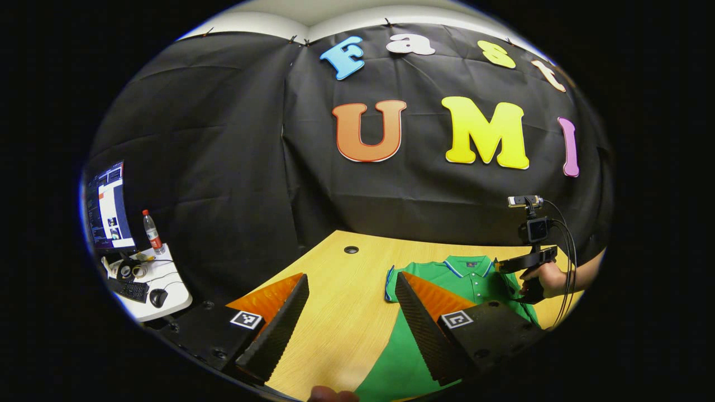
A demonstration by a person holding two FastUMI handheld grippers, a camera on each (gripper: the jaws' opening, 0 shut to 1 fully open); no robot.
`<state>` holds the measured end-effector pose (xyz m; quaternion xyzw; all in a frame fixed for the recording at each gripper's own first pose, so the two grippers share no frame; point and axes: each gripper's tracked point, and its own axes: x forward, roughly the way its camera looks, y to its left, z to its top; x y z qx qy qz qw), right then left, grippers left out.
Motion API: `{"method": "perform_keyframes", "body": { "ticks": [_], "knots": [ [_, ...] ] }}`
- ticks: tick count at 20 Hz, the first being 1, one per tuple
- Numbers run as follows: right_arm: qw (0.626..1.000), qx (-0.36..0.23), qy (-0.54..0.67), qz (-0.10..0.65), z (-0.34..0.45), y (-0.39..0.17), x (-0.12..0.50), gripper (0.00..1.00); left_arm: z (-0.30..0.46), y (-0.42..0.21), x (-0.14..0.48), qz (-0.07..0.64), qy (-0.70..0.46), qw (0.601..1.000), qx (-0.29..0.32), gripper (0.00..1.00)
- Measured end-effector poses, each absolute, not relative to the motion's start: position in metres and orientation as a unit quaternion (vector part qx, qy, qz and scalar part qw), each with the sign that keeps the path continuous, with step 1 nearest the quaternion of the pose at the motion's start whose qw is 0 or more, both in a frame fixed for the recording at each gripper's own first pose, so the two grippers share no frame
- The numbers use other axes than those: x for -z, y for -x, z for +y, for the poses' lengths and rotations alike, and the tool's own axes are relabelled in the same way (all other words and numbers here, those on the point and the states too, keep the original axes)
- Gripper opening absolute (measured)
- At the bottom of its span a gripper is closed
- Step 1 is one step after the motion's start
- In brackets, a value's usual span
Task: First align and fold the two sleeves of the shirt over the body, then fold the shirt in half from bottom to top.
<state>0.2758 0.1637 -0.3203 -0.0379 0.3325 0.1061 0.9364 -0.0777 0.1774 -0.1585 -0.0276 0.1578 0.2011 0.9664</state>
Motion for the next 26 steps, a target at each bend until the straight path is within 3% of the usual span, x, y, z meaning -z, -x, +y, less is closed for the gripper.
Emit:
{"method": "perform_keyframes", "body": {
  "ticks": [5,11,20,26],
  "knots": [
    [0.941,-0.113,0.035,0.318,0.165,-0.268,0.302,0.84,0.176,0.069,0.161,0.157,0.028,0.971,-0.179,1.00],
    [0.956,-0.104,0.035,0.271,0.146,-0.234,0.242,0.86,0.165,0.039,0.156,0.147,0.029,0.982,-0.119,1.00],
    [0.974,-0.114,0.050,0.191,0.103,-0.124,0.133,0.86,0.155,-0.033,0.170,0.146,0.047,0.988,-0.008,1.00],
    [0.978,-0.092,0.031,0.184,0.063,-0.072,0.103,0.86,0.159,-0.073,0.212,0.179,0.068,0.981,0.012,1.00]
  ]
}}
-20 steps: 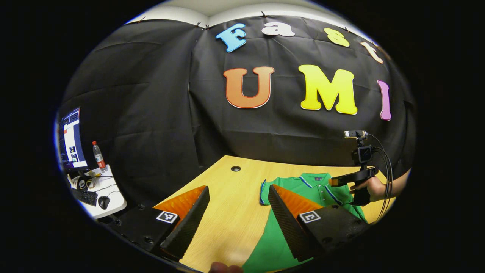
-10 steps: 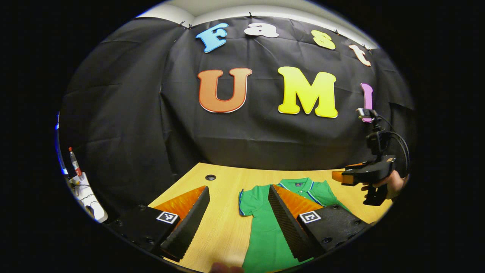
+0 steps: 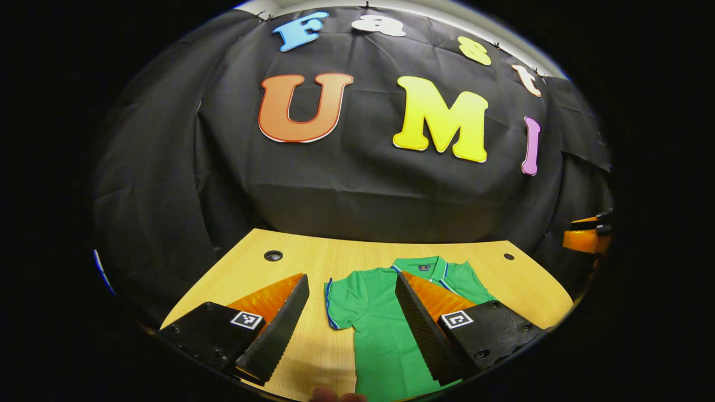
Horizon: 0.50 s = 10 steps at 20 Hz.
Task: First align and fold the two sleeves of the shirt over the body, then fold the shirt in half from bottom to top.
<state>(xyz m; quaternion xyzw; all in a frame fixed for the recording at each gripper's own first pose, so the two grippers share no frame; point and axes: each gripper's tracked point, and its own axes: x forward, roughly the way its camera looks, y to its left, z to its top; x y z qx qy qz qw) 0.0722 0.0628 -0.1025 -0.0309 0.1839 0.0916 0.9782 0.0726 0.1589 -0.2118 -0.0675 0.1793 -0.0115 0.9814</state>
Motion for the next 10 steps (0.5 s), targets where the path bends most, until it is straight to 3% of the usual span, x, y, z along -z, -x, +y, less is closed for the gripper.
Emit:
{"method": "perform_keyframes", "body": {
  "ticks": [10],
  "knots": [
    [0.978,-0.025,0.068,0.194,-0.013,-0.030,0.081,0.86,0.182,-0.156,0.299,0.228,0.065,0.972,0.006,0.99]
  ]
}}
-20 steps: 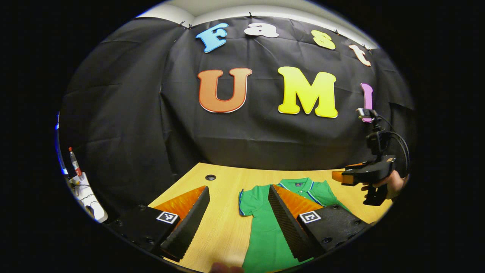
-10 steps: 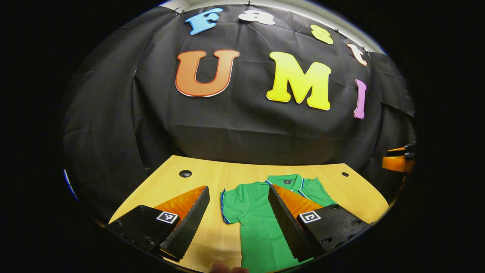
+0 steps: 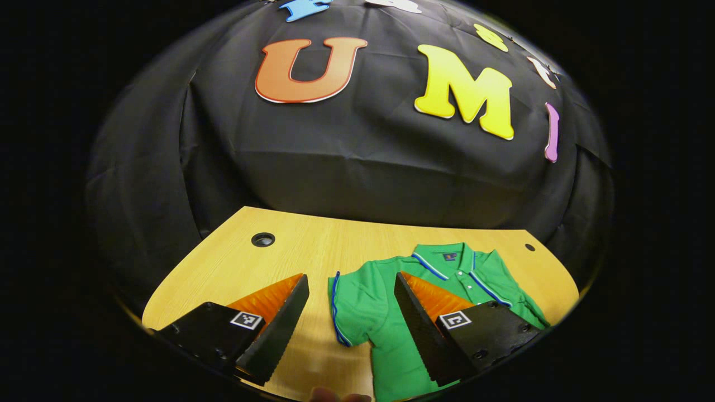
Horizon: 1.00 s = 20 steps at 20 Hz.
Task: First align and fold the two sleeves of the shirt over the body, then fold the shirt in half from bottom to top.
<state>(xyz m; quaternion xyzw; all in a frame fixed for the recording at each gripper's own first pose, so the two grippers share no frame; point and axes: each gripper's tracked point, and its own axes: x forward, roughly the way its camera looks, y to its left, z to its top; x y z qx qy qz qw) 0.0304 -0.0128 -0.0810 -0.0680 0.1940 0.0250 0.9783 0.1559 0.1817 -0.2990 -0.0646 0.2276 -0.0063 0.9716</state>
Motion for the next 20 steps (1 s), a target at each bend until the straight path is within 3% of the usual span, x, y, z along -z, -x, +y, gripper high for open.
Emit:
{"method": "perform_keyframes", "body": {
  "ticks": [6,10,18,20],
  "knots": [
    [0.980,-0.005,0.049,0.194,-0.018,-0.023,0.071,0.86,0.191,-0.184,0.363,0.281,0.055,0.958,0.003,0.98],
    [0.977,0.000,0.043,0.211,-0.020,-0.020,0.085,0.86,0.188,-0.195,0.387,0.300,0.043,0.953,0.005,0.88],
    [0.972,0.018,0.020,0.233,-0.031,-0.020,0.107,0.86,0.193,-0.201,0.410,0.324,0.040,0.945,0.003,0.54],
    [0.971,0.020,0.017,0.237,-0.033,-0.020,0.112,0.86,0.197,-0.199,0.413,0.327,0.034,0.944,-0.003,0.41]
  ]
}}
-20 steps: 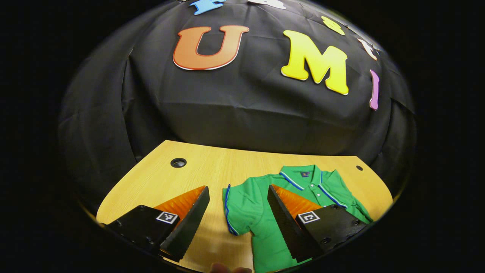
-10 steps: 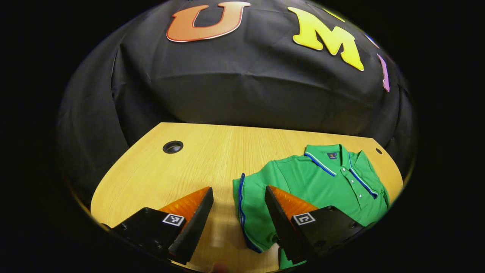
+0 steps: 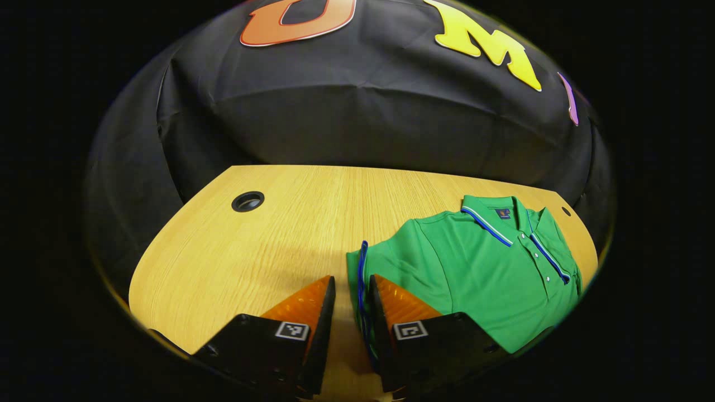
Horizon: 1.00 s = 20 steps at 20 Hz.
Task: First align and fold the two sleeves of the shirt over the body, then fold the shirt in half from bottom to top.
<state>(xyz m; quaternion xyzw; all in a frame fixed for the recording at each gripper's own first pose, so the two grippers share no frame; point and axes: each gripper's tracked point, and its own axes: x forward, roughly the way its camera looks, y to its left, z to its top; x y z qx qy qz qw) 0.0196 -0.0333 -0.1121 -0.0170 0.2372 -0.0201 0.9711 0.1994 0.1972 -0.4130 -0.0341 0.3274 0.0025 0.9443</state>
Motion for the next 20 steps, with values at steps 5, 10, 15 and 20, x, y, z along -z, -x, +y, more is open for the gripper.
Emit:
{"method": "perform_keyframes", "body": {
  "ticks": [5,10,15,20],
  "knots": [
    [0.966,0.034,-0.003,0.256,-0.042,-0.015,0.130,0.86,0.195,-0.201,0.412,0.332,0.021,0.943,0.004,0.10],
    [0.966,0.041,0.006,0.253,-0.049,-0.013,0.132,0.86,0.193,-0.204,0.394,0.319,0.003,0.948,-0.001,0.04],
    [0.967,0.048,-0.012,0.248,-0.057,-0.006,0.131,0.86,0.163,-0.209,0.347,0.292,-0.015,0.956,0.031,0.04],
    [0.967,0.065,-0.029,0.243,-0.074,0.008,0.131,0.86,0.109,-0.209,0.323,0.284,-0.009,0.957,0.060,0.04]
  ]
}}
